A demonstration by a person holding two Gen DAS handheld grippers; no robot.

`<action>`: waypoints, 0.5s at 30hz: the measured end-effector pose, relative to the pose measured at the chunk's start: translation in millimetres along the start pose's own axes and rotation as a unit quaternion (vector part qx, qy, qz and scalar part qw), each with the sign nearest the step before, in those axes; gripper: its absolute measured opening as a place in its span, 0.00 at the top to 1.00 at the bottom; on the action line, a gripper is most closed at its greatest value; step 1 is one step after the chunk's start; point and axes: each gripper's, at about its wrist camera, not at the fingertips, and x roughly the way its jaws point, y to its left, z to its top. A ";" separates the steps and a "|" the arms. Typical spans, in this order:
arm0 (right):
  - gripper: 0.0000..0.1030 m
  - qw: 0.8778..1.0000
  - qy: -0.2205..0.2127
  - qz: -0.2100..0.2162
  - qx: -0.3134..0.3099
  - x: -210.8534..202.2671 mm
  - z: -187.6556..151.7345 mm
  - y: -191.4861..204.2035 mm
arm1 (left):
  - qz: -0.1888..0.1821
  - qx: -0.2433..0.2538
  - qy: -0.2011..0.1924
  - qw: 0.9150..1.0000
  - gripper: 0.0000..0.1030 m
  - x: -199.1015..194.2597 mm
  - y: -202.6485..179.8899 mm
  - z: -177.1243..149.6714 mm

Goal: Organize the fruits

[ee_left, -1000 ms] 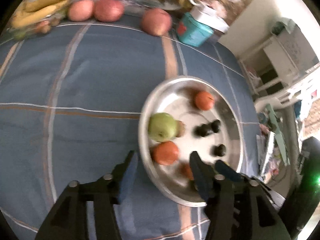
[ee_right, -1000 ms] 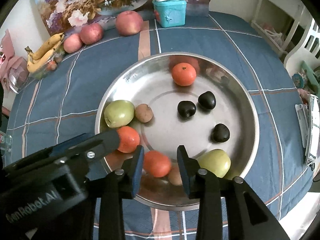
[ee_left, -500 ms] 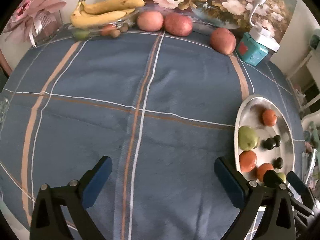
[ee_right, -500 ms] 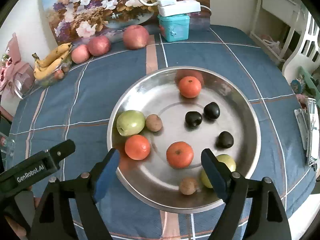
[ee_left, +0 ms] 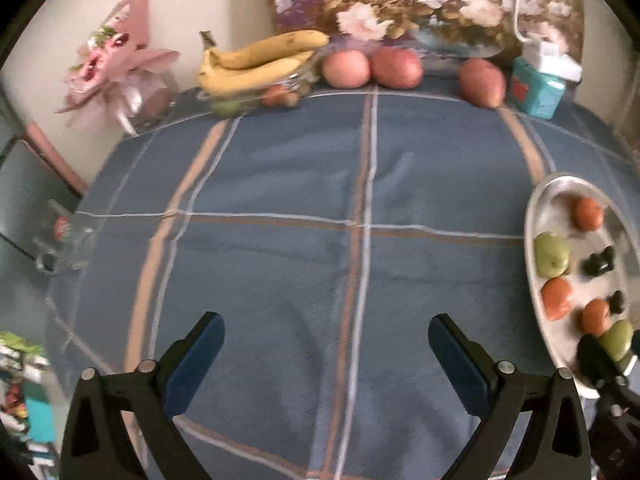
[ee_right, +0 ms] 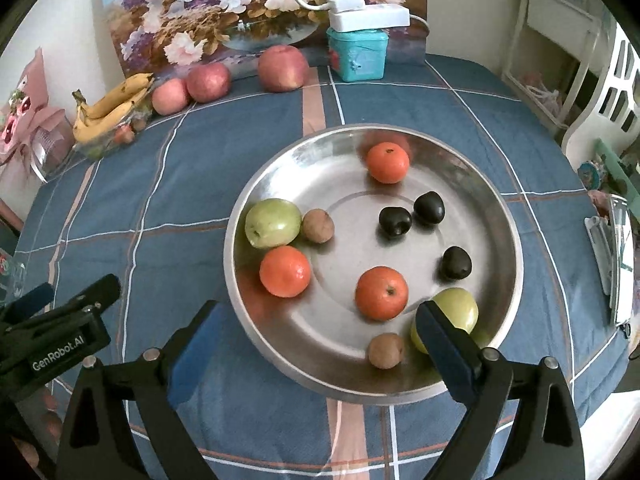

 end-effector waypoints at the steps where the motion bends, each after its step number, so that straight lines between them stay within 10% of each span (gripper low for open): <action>1: 0.07 1.000 -0.001 0.001 0.001 -1.5 -1.5 0.2 | 0.004 0.002 0.005 1.000 0.00 0.1 1.1 -1.9; 15: 0.07 0.999 -0.044 -0.004 0.023 -30.7 -8.3 -0.8 | -0.015 -0.015 0.010 1.000 0.00 -20.4 15.3 -16.1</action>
